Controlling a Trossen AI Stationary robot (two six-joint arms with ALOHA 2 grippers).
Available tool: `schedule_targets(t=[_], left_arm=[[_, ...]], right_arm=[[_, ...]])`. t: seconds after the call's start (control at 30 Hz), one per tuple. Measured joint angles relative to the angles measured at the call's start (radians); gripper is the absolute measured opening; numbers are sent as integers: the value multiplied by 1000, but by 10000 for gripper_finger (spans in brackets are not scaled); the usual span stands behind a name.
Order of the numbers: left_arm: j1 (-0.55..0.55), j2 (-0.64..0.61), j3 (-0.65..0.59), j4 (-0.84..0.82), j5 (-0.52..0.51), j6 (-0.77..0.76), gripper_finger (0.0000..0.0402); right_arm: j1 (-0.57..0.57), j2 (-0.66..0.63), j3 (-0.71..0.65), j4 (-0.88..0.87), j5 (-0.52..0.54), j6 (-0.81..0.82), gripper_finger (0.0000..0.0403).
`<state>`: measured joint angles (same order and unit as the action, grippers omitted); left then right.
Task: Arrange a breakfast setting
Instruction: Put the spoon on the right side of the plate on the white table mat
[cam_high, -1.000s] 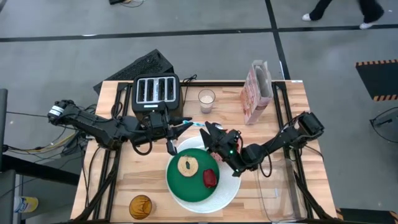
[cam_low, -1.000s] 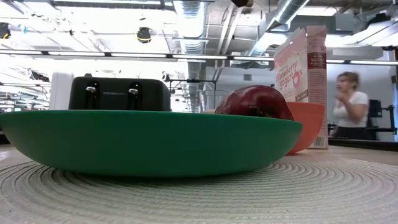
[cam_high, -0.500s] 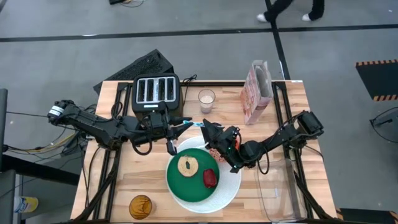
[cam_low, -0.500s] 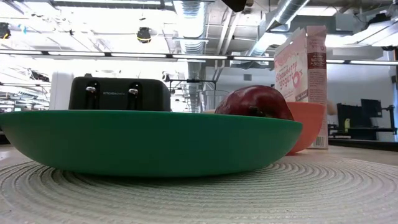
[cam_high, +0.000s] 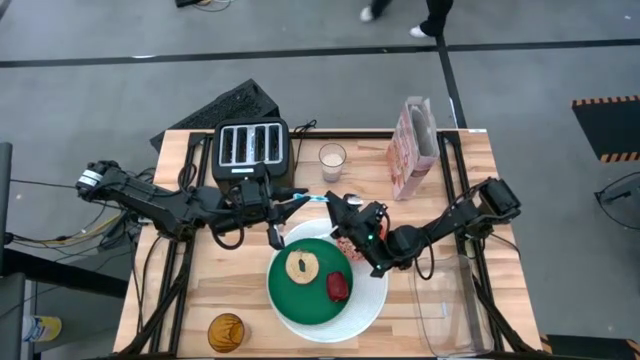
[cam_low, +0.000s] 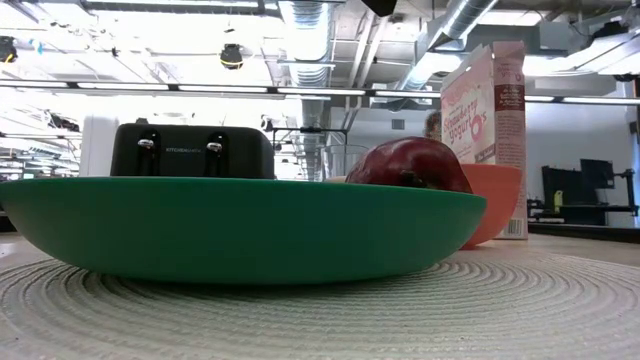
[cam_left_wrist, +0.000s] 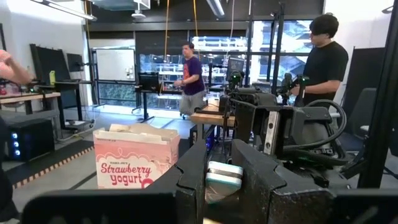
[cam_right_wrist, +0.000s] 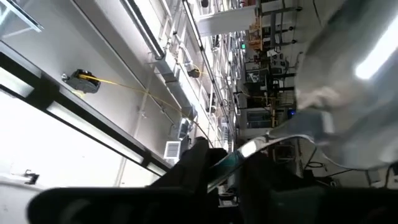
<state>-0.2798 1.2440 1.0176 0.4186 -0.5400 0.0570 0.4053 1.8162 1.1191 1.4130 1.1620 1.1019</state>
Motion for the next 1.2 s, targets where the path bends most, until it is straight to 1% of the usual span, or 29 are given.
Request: schedule_targets(t=[0.17,0.4,0.47,0.5,0.57,0.7,0.93,1.07,1.2], left_arm=[[0,-1,0,-1,-4,-5,54],[0,-1,0,18,2,-18,58],[0,1,0,37,17,-39,64],[0,1,0,35,22,-52,67],[5,1,0,37,41,-68,75],[9,1,0,42,76,-69,95],[10,-1,0,47,73,-69,138],[10,-5,0,41,72,-73,162],[10,-16,0,41,62,-106,170]], right_arm=[[0,-2,0,13,1,-26,61],[6,-2,0,53,-3,-116,57],[7,-1,0,53,-18,-176,54],[9,6,-1,77,-17,-190,53],[14,8,-3,68,-12,-221,53],[13,2,0,98,-11,-228,53],[21,3,-2,111,-12,-230,54],[46,-12,-5,117,-12,-285,54],[75,-47,-25,115,-12,-353,54]])
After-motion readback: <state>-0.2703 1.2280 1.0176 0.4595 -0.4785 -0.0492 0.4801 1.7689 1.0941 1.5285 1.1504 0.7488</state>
